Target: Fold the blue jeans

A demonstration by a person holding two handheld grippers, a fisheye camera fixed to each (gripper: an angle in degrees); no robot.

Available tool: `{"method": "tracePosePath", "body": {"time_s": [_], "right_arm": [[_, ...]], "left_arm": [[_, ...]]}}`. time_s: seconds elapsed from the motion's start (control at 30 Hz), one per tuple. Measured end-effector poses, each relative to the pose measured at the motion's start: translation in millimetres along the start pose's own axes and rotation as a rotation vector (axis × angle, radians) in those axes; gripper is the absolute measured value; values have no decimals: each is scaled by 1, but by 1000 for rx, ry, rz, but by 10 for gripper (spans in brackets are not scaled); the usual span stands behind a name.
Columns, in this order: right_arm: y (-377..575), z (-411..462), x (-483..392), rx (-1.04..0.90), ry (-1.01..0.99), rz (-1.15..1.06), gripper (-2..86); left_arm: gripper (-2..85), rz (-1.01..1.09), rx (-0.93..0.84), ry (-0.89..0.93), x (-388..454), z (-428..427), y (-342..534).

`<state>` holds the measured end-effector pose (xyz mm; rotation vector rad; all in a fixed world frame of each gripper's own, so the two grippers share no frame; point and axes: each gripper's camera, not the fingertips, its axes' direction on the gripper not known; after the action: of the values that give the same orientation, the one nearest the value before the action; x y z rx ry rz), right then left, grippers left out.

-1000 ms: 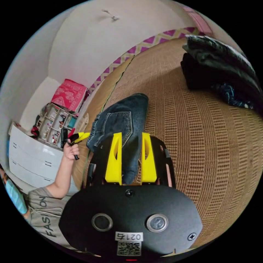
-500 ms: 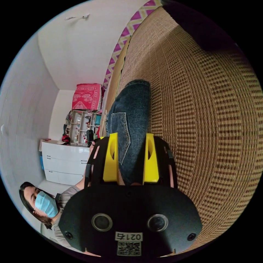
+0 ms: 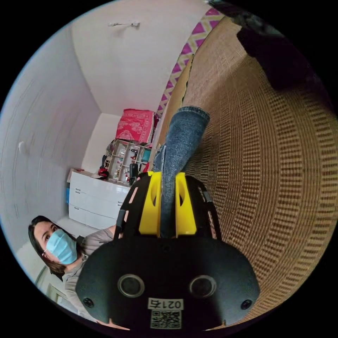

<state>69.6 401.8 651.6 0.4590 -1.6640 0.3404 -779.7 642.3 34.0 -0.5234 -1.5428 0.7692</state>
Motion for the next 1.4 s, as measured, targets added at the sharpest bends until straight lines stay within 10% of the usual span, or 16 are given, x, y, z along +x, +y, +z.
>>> {"method": "tracePosePath", "body": {"time_s": [0.33, 0.53, 0.67, 0.83, 1.1, 1.4], "right_arm": [[-111, -319, -141, 374, 311, -133, 66], [-206, -375, -146, 534, 785, -45, 88], [-245, -304, -92, 291, 1170, 94, 90], [-239, -239, -157, 431, 1273, -142, 59], [-230, -45, -299, 252, 947, -524, 3], [-169, 397, -490, -159, 442, -998, -2]], "left_arm": [[34, 332, -33, 48, 288, 170, -234], [57, 183, 33, 26, 309, 302, -333], [105, 107, -12, 47, 243, 354, -322], [82, 127, -21, 315, 196, 289, -286], [-2, 306, -114, 69, 206, 84, -157], [-9, 374, 188, -248, 178, -251, 95]]}}
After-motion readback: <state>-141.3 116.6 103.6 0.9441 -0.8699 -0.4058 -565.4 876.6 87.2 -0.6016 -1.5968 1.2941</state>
